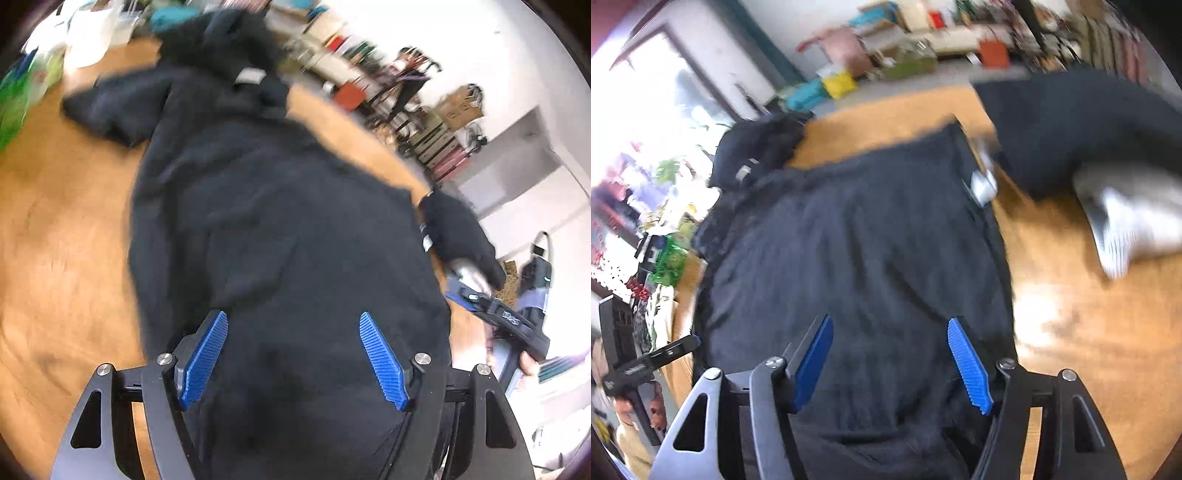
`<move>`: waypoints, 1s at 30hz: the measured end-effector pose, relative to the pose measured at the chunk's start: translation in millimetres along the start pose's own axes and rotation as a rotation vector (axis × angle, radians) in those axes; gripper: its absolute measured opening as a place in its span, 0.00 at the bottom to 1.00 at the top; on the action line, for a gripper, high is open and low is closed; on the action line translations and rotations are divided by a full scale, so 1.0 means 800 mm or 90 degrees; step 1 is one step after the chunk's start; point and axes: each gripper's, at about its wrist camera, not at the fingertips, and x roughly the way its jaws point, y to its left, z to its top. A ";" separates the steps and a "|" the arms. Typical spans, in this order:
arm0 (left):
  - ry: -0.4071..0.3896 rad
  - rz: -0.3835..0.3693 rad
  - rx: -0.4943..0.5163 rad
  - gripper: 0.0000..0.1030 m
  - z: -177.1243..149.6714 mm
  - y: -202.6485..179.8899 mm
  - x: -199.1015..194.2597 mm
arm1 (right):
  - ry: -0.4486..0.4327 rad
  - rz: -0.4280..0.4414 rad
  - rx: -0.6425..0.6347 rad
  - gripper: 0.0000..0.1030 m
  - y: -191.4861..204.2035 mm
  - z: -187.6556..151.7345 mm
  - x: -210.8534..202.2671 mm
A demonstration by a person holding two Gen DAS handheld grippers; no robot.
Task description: Fold clothes
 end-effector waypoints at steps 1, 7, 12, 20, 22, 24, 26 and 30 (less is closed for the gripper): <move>-0.013 0.027 0.014 0.73 0.011 -0.002 0.005 | 0.000 0.000 0.002 0.73 0.003 0.010 0.009; 0.009 0.043 -0.076 0.73 0.066 0.050 0.053 | 0.037 0.000 0.078 0.68 -0.014 0.053 0.079; 0.010 0.088 -0.019 0.72 0.075 0.057 0.062 | 0.019 -0.017 0.105 0.69 -0.031 0.063 0.082; 0.057 0.193 0.025 0.72 0.109 0.028 0.082 | 0.022 -0.122 0.026 0.70 -0.004 0.088 0.078; 0.052 0.215 0.045 0.72 0.125 0.018 0.094 | 0.026 -0.186 -0.018 0.73 0.012 0.104 0.086; 0.052 0.225 0.055 0.72 0.137 0.013 0.106 | 0.041 -0.193 -0.024 0.72 0.014 0.121 0.106; 0.064 0.208 0.041 0.72 0.142 0.016 0.120 | 0.053 -0.189 -0.023 0.69 0.015 0.135 0.125; 0.069 0.206 0.043 0.72 0.148 0.019 0.138 | 0.063 -0.211 -0.028 0.69 0.016 0.152 0.153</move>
